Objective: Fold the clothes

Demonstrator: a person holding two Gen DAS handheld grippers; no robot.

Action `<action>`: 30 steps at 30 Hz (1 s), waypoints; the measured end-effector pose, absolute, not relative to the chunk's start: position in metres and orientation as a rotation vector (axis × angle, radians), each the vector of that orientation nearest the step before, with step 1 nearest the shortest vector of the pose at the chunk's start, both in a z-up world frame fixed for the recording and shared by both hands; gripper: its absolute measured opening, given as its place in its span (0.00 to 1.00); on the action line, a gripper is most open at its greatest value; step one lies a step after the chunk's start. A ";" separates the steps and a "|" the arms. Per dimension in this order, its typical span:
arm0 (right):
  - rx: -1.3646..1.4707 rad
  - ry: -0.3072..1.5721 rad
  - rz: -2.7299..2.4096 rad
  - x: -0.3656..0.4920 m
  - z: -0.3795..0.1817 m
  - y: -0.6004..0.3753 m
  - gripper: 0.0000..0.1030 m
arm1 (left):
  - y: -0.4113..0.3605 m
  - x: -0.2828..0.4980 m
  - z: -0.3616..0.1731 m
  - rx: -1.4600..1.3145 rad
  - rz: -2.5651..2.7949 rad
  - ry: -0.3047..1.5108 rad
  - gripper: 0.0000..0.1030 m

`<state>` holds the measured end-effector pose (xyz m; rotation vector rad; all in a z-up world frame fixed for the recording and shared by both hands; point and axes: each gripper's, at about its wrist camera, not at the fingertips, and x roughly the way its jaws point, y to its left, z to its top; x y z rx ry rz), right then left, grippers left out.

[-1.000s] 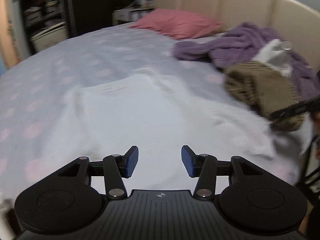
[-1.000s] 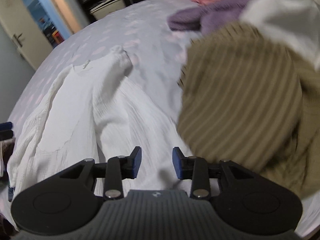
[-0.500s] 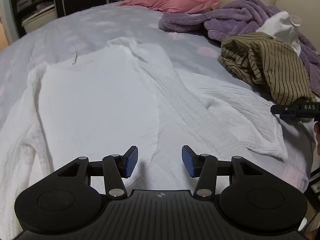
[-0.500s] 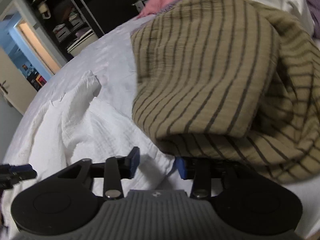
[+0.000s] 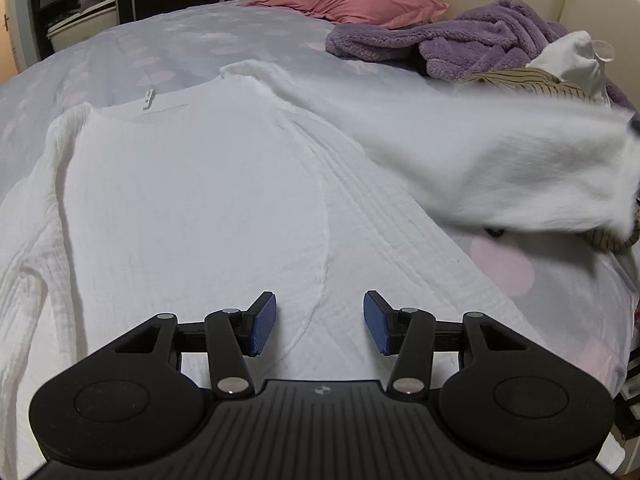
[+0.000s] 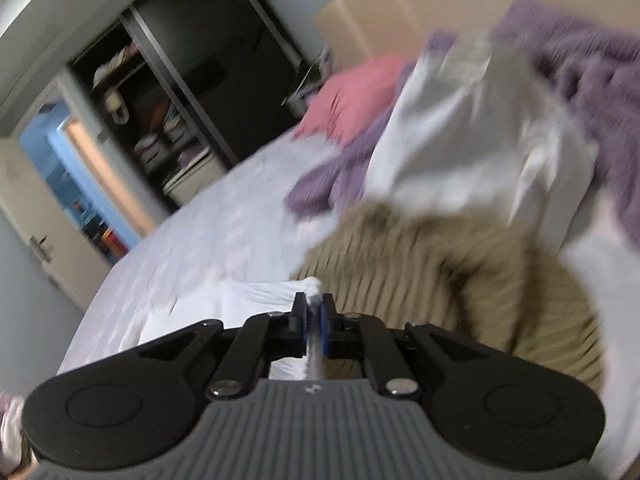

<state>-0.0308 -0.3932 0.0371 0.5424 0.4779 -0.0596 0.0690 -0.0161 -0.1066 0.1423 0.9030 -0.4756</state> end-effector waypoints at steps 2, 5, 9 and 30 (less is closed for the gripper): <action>0.527 0.460 -0.098 -0.031 0.054 -0.404 0.06 | -0.015 0.069 -0.108 0.152 -0.471 0.901 0.45; 0.523 0.454 -0.119 -0.029 0.068 -0.416 0.06 | -0.017 0.066 -0.110 0.197 -0.466 0.891 0.45; 0.445 0.473 -0.109 -0.020 0.074 -0.407 0.06 | -0.017 0.063 -0.109 0.192 -0.475 0.888 0.45; -0.079 0.629 0.094 0.075 0.058 -0.294 0.36 | -0.011 0.055 -0.118 0.238 -0.537 0.868 0.50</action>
